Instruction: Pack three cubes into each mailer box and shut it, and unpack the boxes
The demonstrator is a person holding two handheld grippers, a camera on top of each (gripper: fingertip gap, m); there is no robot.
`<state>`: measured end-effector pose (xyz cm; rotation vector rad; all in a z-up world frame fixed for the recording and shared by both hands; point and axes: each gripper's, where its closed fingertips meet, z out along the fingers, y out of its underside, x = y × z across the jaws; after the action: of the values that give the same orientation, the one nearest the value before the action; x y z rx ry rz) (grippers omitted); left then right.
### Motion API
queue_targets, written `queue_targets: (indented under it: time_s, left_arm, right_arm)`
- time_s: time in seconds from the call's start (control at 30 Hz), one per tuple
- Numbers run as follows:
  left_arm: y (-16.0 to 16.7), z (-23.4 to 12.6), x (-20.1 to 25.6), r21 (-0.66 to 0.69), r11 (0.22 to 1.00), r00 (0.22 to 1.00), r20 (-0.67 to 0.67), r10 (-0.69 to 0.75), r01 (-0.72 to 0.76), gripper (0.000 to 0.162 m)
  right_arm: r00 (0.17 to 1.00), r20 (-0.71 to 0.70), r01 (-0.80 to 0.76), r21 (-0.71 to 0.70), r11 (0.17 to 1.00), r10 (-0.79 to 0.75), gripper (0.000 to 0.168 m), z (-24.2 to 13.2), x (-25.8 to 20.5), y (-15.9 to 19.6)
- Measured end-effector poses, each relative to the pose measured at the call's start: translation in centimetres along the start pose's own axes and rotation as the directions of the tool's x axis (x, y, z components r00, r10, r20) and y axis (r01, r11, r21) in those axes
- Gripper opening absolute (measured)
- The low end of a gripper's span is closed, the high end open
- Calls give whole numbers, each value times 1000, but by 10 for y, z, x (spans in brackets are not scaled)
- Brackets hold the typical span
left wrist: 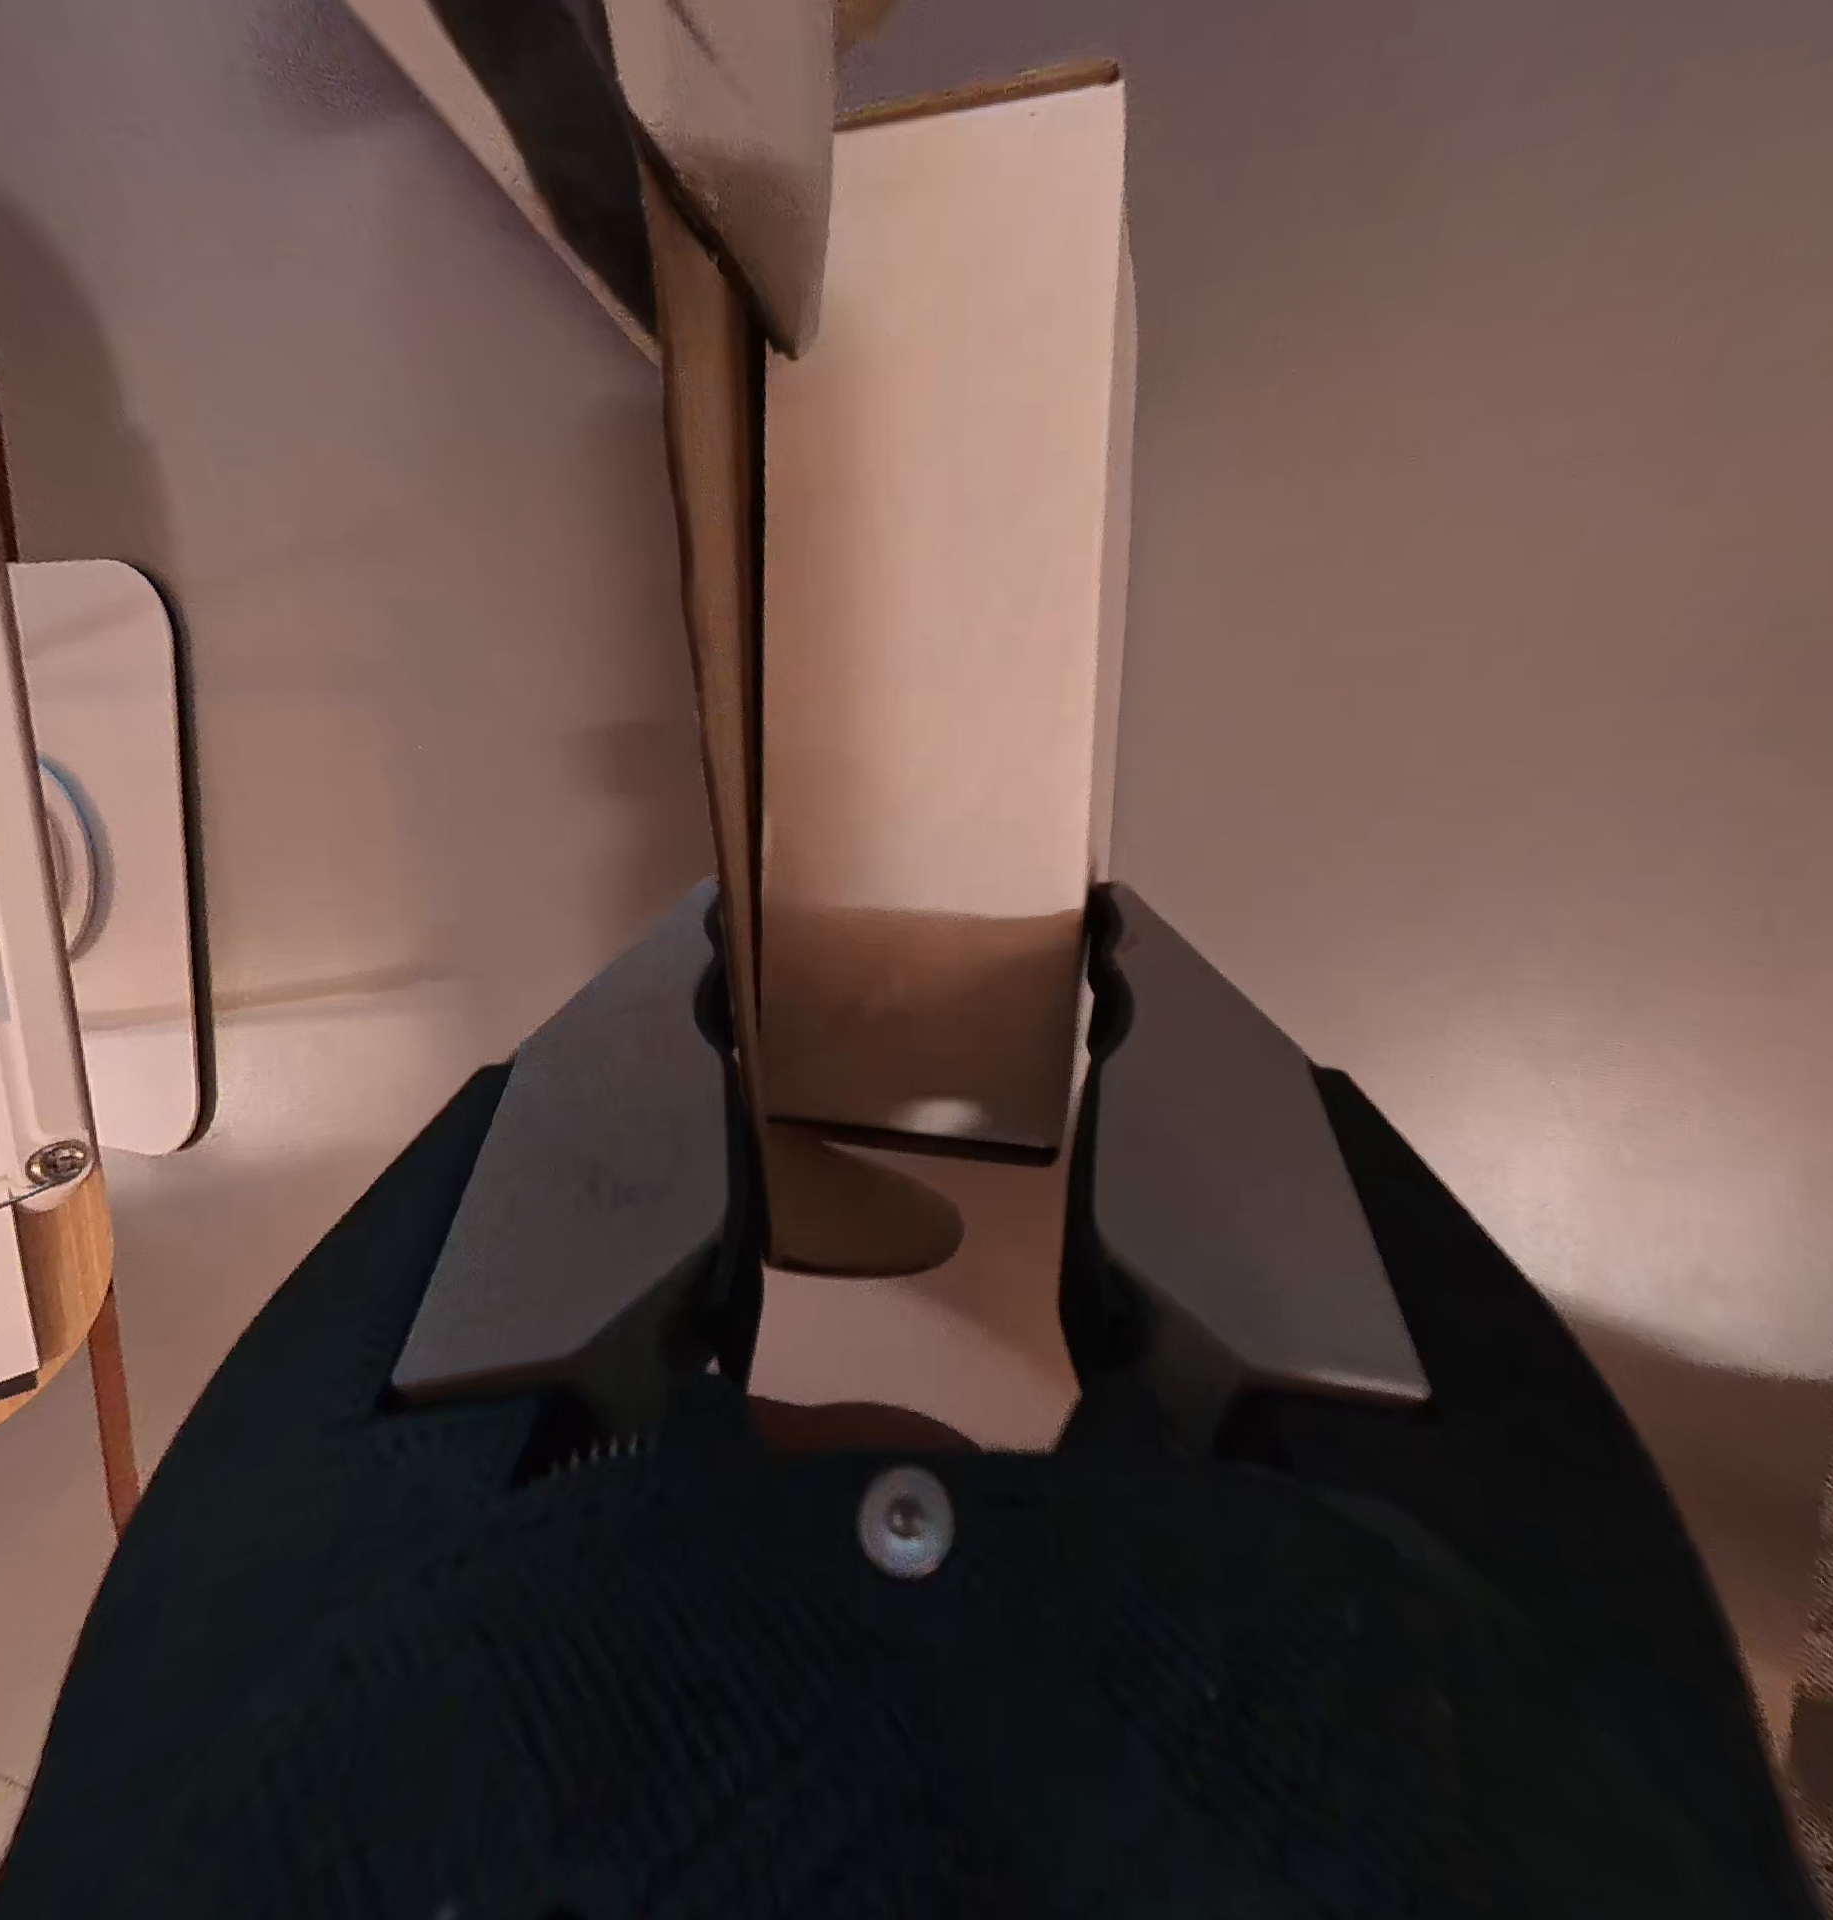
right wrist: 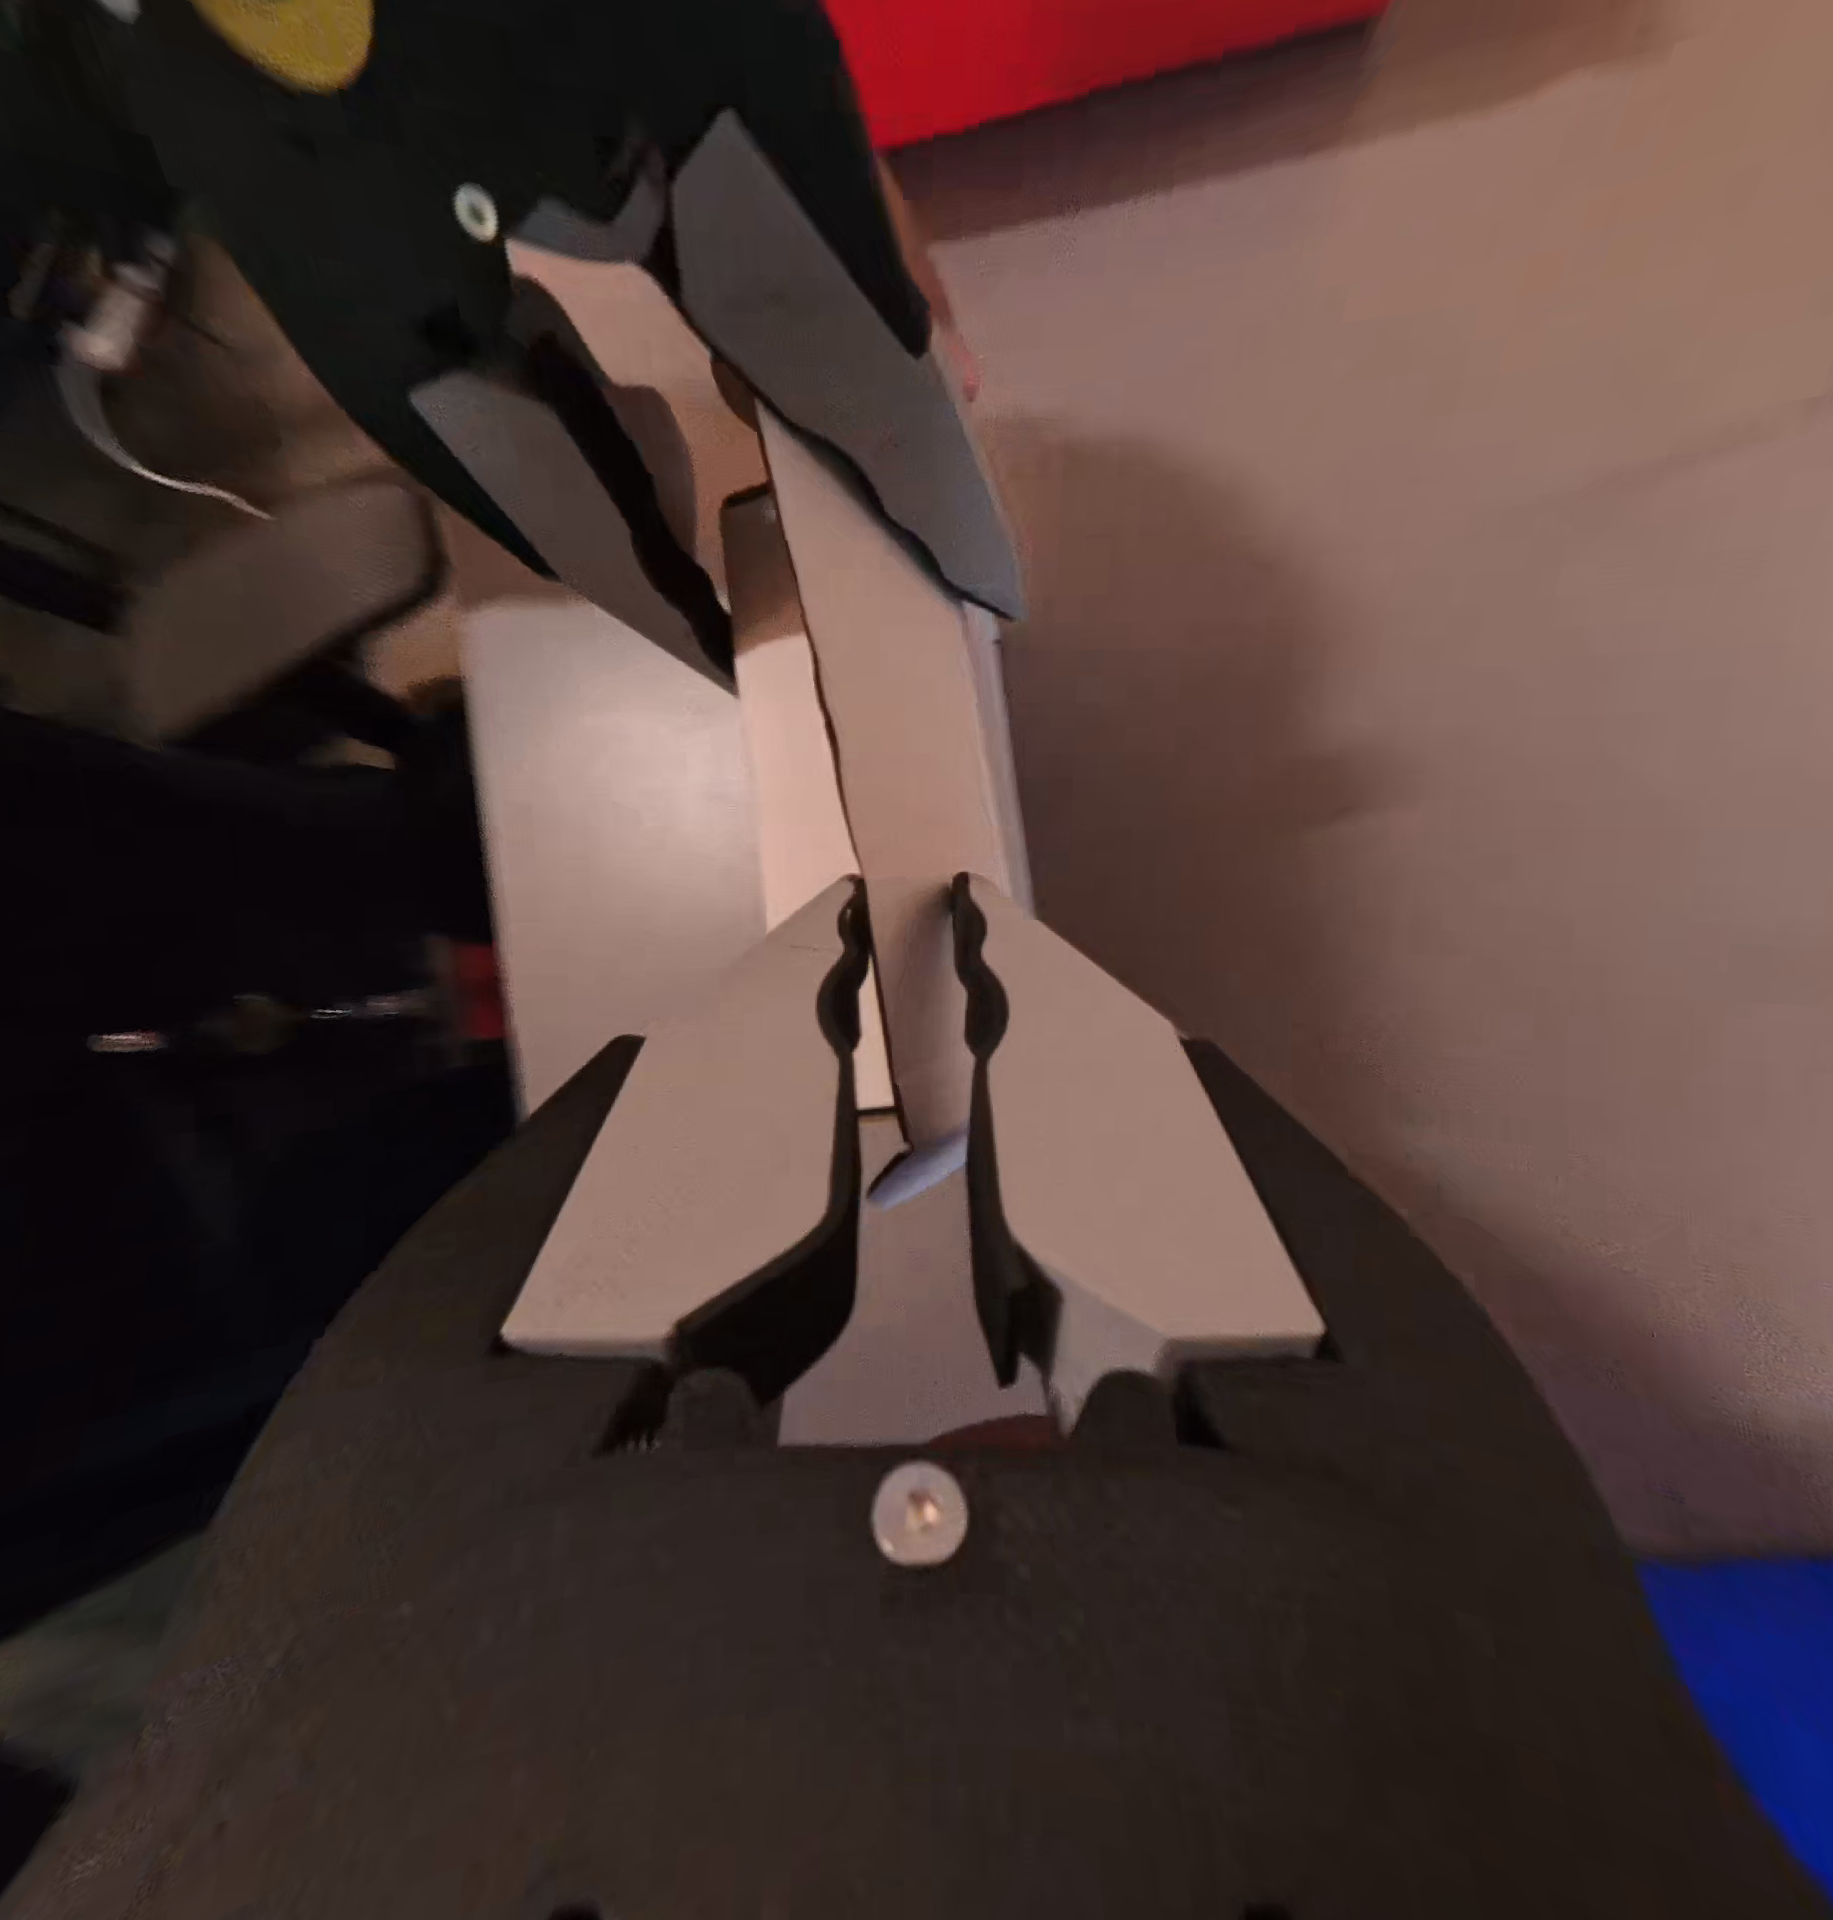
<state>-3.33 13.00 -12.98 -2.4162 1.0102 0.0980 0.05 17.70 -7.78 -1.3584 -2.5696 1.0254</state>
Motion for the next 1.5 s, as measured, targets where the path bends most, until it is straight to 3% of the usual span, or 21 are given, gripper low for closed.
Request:
queue_targets:
  time_s: [0.1, 0.17, 0.4, 0.53, 0.6, 0.8, 0.9, 1.0, 1.13, 1.2, 1.3, 1.33, 1.43, 1.5]
  left_arm:
    - [1, 0, 0, -10, 1000, 1000, -4, -10, 10, 65]
    - [2, 0, 0, -2, 1000, 1000, 1, -14, 14, 65]
    - [3, -1, -1, 7, 1000, 1000, -12, -15, 15, 64]
    - [13, -9, -5, -46, 999, 999, 39, 11, -9, 64]
    - [9, -22, -4, -2, 1000, 998, 69, -17, 17, 65]
    - [13, -72, -1, 158, 986, 960, 264, -98, 57, 70]
    - [37, -80, -18, 191, 961, 893, 368, -260, 201, 49]
    - [39, -73, -16, 279, 866, 852, 215, -476, 414, 32]
    - [26, -73, -15, 376, 786, 825, 90, -558, 490, 14]
    - [30, -68, -14, 343, 790, 819, 93, -567, 508, 16]
    - [47, -54, -10, 242, 811, 810, 132, -572, 533, 41]
    - [46, -55, -11, 264, 801, 804, 127, -581, 538, 40]
    - [44, -58, -11, 305, 786, 798, 117, -591, 537, 25]
    - [40, -57, -10, 321, 782, 803, 96, -588, 535, 6]
  right_arm:
    - [978, 127, -162, -20, 987, 163, 20, -1, -3, -3]
    - [984, 99, -153, 11, 988, 152, 20, -2, -3, -3]
    - [975, -216, 11, 252, 968, 45, 39, -49, -17, -1]
    - [885, -466, 121, 226, 966, -2, 46, -51, -19, 40]
    - [829, -559, 144, 219, 965, 3, 46, -47, -13, 55]
    - [811, -583, 199, 211, 957, -40, 42, -24, -13, 61]
    - [835, -550, 155, 215, 964, -11, 39, -19, -7, 57]
    - [846, -533, 110, 204, 973, 16, 35, -18, 0, 52]
    - [839, -545, 72, 128, 989, 9, 30, -13, 9, 51]
    - [839, -545, 58, 100, 993, 6, 24, -12, 11, 49]
    - [848, -530, 29, 74, 997, 15, 21, -11, 12, 46]
    - [852, -523, 22, 66, 998, 16, 19, -10, 12, 45]
    - [852, -524, 21, 46, 999, 6, 13, -7, 12, 42]
    - [843, -538, 16, 35, 999, 5, 9, -5, 14, 41]
